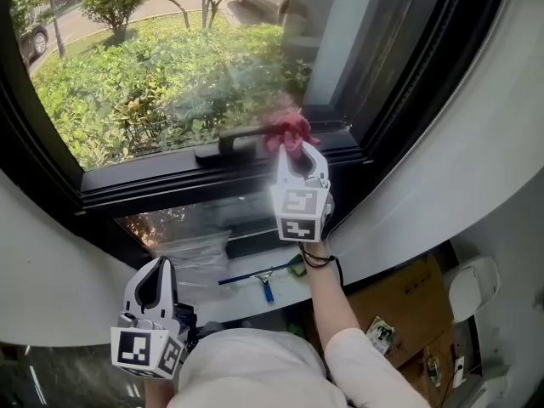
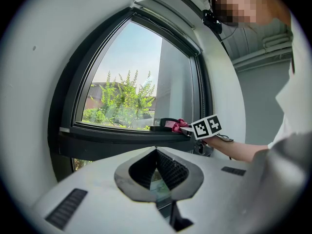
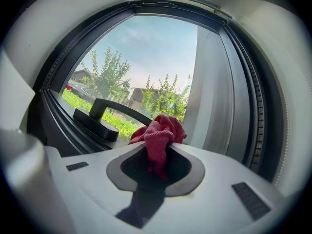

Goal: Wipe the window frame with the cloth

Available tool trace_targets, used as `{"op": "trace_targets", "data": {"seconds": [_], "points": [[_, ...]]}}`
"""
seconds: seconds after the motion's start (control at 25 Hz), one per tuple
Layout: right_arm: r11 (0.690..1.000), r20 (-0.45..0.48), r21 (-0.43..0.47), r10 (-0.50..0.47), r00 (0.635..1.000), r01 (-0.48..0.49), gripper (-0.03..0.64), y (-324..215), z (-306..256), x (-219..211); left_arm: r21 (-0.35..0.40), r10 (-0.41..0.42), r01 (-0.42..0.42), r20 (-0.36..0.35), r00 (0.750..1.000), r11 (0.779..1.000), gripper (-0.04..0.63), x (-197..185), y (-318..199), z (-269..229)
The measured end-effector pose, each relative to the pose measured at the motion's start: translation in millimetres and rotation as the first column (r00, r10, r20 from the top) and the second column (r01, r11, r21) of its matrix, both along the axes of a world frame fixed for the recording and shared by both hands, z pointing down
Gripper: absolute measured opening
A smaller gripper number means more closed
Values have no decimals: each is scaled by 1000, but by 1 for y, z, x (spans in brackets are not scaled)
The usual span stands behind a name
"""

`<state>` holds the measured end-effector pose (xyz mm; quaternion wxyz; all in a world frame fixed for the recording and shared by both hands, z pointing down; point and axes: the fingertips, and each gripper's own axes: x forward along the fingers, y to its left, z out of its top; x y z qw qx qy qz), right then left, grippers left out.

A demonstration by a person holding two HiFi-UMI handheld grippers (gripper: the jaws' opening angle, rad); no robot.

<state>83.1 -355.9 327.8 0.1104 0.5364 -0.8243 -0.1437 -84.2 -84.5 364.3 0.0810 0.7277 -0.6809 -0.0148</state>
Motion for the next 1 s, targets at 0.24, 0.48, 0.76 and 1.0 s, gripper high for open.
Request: {"op": "trace_targets", "data": {"seconds": [0.24, 0.48, 0.76, 1.0], "points": [[1000, 13, -9, 1, 1000, -1, 76, 3, 0, -6, 2, 0, 0, 1, 1000, 1000, 8, -1, -1, -2], [1000, 60, -28, 11, 998, -10, 75, 8, 1, -11, 4, -5, 5, 1, 1000, 1000, 8, -4, 0, -2], [1000, 60, -18, -16, 998, 17, 72, 23, 4, -37, 8, -5, 5, -2, 1000, 1000, 8, -3, -1, -3], [1000, 77, -12, -24, 997, 25, 71, 24, 2, -37, -1, -15, 15, 1, 1000, 1000, 8, -7, 3, -1]]}}
